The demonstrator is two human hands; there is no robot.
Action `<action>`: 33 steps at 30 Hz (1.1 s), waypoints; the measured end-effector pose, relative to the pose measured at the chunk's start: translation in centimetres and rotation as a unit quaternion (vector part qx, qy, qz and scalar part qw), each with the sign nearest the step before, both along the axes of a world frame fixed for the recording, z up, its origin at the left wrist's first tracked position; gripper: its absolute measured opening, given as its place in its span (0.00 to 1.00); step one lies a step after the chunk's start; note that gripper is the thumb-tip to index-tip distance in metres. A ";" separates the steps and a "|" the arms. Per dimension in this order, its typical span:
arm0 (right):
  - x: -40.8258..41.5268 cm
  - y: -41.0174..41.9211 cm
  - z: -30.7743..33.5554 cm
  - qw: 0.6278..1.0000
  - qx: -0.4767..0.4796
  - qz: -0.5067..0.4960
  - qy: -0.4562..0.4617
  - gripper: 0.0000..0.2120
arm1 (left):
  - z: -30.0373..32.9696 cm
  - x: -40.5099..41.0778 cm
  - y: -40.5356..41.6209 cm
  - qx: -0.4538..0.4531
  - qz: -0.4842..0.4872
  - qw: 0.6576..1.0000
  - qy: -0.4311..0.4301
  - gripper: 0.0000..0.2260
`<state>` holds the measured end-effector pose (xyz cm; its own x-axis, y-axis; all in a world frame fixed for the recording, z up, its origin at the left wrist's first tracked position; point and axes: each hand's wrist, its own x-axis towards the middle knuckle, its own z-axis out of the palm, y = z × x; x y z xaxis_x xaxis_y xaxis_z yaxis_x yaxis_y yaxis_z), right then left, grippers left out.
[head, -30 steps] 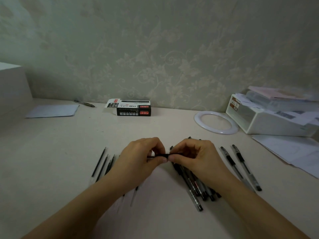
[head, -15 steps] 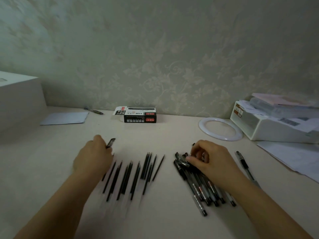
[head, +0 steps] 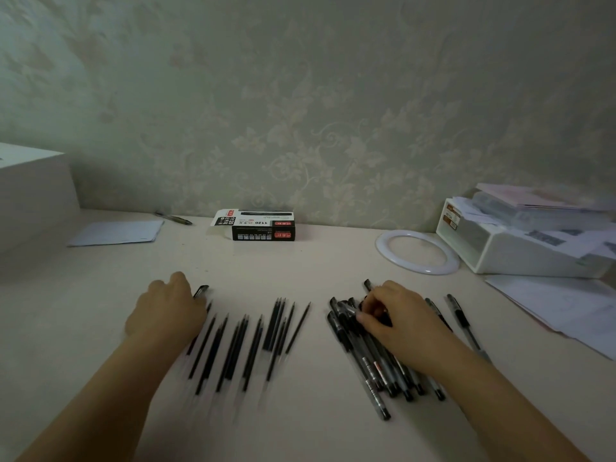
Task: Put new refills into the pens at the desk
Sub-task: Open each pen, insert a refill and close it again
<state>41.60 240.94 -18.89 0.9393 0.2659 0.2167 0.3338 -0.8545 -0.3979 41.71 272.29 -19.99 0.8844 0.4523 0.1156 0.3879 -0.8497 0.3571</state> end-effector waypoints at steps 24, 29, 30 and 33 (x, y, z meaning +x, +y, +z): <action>-1.4 3.4 -0.1 0.885 0.436 0.088 0.138 0.06 | 0.3 -2.9 -9.7 -0.126 -0.430 0.880 -0.155 0.04; -1.6 3.6 0.0 0.880 0.449 0.105 0.115 0.06 | 0.2 -3.1 -10.1 -0.110 -0.437 0.877 -0.167 0.08; -1.6 3.7 0.0 0.879 0.451 0.108 0.112 0.05 | 0.1 -3.0 -10.0 -0.077 -0.429 0.883 -0.175 0.11; -1.6 3.8 -0.1 0.880 0.451 0.112 0.099 0.05 | 0.2 -2.9 -9.7 -0.008 -0.395 0.897 -0.199 0.17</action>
